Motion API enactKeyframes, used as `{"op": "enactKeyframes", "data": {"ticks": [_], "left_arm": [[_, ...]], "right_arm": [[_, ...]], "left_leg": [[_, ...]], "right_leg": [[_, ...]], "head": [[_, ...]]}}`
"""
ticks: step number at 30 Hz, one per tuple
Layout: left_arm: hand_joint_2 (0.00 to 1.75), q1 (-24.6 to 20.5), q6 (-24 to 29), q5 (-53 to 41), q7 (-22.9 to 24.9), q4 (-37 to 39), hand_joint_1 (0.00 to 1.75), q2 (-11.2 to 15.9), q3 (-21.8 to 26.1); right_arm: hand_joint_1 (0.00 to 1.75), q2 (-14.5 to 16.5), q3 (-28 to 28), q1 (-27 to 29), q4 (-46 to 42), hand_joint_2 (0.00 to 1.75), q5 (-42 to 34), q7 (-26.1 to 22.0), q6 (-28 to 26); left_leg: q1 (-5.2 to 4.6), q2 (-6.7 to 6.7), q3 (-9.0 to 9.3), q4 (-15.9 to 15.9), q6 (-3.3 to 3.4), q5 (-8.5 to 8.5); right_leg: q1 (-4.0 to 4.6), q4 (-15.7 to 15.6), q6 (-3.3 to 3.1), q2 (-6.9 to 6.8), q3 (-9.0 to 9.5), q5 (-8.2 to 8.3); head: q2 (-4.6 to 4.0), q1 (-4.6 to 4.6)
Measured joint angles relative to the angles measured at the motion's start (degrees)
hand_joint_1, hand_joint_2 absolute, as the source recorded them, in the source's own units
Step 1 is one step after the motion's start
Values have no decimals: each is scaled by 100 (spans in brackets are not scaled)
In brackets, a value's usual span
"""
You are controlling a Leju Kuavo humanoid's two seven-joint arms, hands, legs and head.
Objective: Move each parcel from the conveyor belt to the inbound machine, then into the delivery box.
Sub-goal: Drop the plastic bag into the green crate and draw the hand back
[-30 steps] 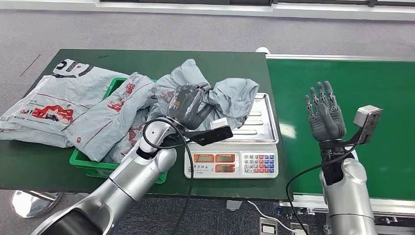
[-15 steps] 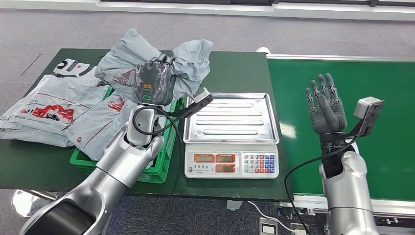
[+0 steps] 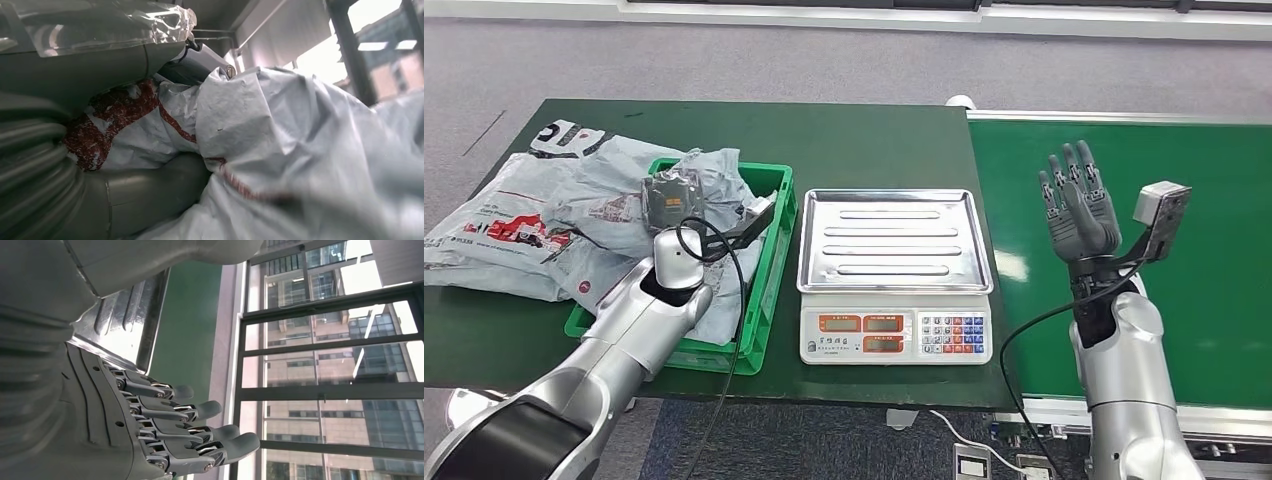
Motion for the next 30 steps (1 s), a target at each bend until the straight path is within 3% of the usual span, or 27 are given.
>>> {"op": "enactKeyframes", "data": {"ticks": [3,6,10,12,21,24,25,28,30], "left_arm": [[175,56,-306,-1,127,135,33,76,4],[175,83,-424,-2,131,216,30,116,23],[175,86,-409,-2,127,273,0,123,85],[175,87,-290,-2,109,281,0,119,94],[175,168,1308,-1,-526,-48,0,-81,202],[175,270,1841,297,-1416,-372,0,-259,454],[175,319,1928,617,-1875,-511,0,-333,577],[175,507,1806,2065,-3303,-997,0,-560,937],[175,637,1620,2894,-3936,-1314,0,-657,1060]], "right_arm": [[0,25,0,-38,89,175,26,-52,-2],[0,69,0,-58,113,175,56,-77,-40],[0,107,0,-68,114,175,78,-77,-55],[0,119,0,-65,114,175,85,-57,-77],[0,239,-2,196,-319,175,348,-149,-674],[0,272,-4,340,-600,44,537,-150,-874],[0,275,-4,382,-662,44,640,-166,-928],[0,274,-2,463,-742,175,889,-321,-1028],[0,268,3,487,-762,175,928,-494,-1093]], "left_leg": [[-1,-1,-1,0,0,-1],[-1,-3,-2,0,0,-2],[-1,-3,-1,0,0,-2],[-1,-3,0,0,-1,-1],[-2,-9,-2,2,-1,-1],[-3,-8,-3,2,2,-4],[-4,-8,-4,2,4,-6],[-6,-4,-3,2,5,-10],[-6,-2,-3,2,4,-10]], "right_leg": [[-1,0,-1,-1,0,-1],[-1,-1,-1,-2,-1,-2],[-1,-1,-1,-3,-1,-2],[-1,-1,-1,-2,-1,-2],[-1,-1,-1,-10,-3,-2],[-3,-3,0,-9,-4,-4],[-4,-3,0,-9,-4,-4],[-5,-4,0,-5,-5,-4],[-5,-4,0,-2,-7,-4]], "head": [[0,0],[0,0],[0,0],[0,0],[0,0],[0,0],[0,0],[0,0],[0,0]]}}
